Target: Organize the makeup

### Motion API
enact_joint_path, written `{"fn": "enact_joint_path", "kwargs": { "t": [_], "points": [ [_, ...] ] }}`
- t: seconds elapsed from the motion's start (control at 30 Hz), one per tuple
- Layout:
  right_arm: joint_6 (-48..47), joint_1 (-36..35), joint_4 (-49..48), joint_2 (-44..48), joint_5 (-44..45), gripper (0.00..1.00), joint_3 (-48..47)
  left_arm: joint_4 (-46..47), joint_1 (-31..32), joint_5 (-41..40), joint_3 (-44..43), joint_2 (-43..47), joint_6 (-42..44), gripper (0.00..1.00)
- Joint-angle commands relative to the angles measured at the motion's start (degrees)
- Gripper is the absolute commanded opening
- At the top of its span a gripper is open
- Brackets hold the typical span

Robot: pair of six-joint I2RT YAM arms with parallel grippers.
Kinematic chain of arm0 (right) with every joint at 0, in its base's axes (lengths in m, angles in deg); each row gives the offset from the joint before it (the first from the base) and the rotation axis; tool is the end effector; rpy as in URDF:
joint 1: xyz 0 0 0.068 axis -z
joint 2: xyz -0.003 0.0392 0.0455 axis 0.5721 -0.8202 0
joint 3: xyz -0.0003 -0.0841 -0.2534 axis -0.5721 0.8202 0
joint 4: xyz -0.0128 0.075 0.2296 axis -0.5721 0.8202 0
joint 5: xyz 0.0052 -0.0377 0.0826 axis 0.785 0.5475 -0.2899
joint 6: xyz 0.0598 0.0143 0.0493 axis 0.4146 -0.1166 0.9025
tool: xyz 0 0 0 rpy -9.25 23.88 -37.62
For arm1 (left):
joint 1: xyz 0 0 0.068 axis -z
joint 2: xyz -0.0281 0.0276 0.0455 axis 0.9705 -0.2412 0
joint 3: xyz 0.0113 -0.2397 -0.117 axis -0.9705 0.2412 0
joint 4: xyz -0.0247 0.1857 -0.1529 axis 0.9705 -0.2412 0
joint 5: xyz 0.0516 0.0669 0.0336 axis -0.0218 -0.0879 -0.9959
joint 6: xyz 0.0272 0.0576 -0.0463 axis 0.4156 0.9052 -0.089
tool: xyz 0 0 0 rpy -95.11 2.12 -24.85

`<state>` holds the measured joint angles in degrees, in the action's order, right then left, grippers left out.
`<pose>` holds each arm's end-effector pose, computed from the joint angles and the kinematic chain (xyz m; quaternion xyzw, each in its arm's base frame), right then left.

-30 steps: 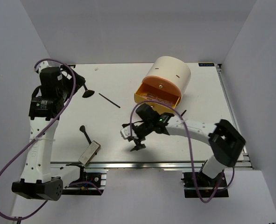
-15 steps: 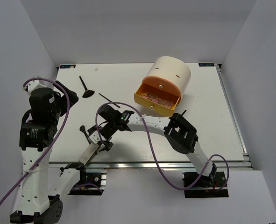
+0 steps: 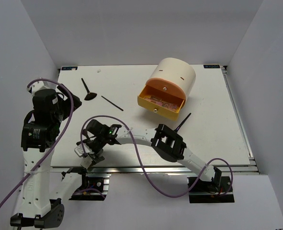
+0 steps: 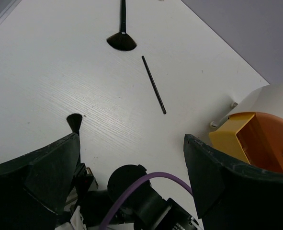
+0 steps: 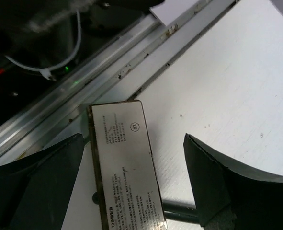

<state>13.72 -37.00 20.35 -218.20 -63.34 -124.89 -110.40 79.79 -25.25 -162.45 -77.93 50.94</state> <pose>0.1218 0.5234 0.1574 -0.8212 0.2443 0.3959 0.3304 0.1466 0.0074 0.4008 -0.2997 0.8124 -0.0617 0.4964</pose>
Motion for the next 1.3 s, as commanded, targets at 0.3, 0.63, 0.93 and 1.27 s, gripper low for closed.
{"fn": "enact_joint_path", "kwargs": {
  "t": [0.3, 0.63, 0.93, 1.27],
  "points": [
    [-4.51, 0.00, 7.97, -3.82, 8.21, 0.88, -4.23, -0.96, -0.06, 0.35, -0.85, -0.02, 2.48, 0.98],
    [-6.19, 0.71, 13.95, -4.26, 10.24, 0.75, -4.06, -0.52, -0.06, 0.61, -0.67, 0.07, 2.92, 0.98],
    [-4.16, 0.71, 15.71, -5.49, 14.01, 0.72, -4.06, -0.70, -0.06, 0.79, -0.23, 0.51, 2.04, 0.98],
    [-3.64, 0.80, 14.40, -3.04, 11.83, 0.36, -0.55, -0.87, -0.06, 0.79, 0.82, 1.48, 0.37, 0.98]
  ]
}}
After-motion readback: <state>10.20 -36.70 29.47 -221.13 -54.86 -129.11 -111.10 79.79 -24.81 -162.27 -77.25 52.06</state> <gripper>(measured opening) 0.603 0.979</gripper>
